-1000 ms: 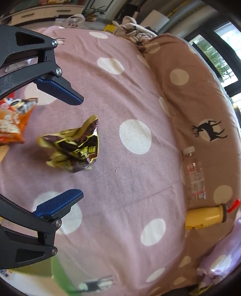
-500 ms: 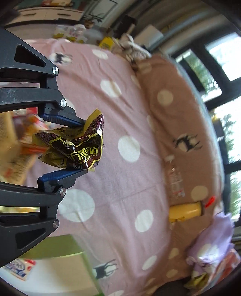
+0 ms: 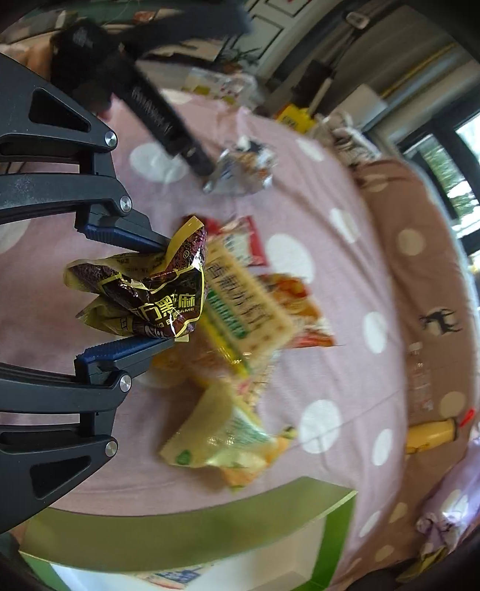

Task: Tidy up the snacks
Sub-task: 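Lift the gold-and-black wrapper and carry it toward the green box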

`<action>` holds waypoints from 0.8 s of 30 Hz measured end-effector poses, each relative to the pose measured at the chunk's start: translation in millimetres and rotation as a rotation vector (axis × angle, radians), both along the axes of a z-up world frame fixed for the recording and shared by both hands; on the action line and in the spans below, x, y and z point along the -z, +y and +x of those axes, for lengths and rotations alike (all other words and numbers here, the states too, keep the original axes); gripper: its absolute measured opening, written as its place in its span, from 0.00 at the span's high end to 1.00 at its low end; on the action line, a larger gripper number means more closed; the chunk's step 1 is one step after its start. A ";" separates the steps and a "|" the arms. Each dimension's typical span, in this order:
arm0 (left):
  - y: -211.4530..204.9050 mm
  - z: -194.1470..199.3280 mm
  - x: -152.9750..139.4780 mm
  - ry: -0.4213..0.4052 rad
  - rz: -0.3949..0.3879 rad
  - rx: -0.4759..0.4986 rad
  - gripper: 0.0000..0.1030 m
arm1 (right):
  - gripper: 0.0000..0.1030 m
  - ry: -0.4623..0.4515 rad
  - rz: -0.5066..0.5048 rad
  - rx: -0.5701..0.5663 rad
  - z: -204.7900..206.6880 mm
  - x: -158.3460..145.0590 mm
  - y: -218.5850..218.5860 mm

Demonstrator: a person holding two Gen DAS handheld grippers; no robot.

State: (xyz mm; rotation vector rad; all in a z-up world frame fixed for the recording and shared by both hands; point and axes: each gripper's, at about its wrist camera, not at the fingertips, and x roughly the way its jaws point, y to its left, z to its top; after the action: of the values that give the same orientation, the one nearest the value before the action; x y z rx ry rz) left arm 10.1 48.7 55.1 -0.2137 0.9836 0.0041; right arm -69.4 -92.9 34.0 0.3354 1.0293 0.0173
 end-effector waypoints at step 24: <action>-61.6 -37.4 8.5 0.050 -0.221 0.316 0.18 | 0.26 -0.057 0.339 0.059 -11.5 16.0 -44.4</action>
State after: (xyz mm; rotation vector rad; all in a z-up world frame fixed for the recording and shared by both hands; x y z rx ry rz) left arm -27.3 -12.9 46.6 -0.2595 1.0594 -0.3909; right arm -80.9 -137.2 18.1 0.6695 0.9583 0.1484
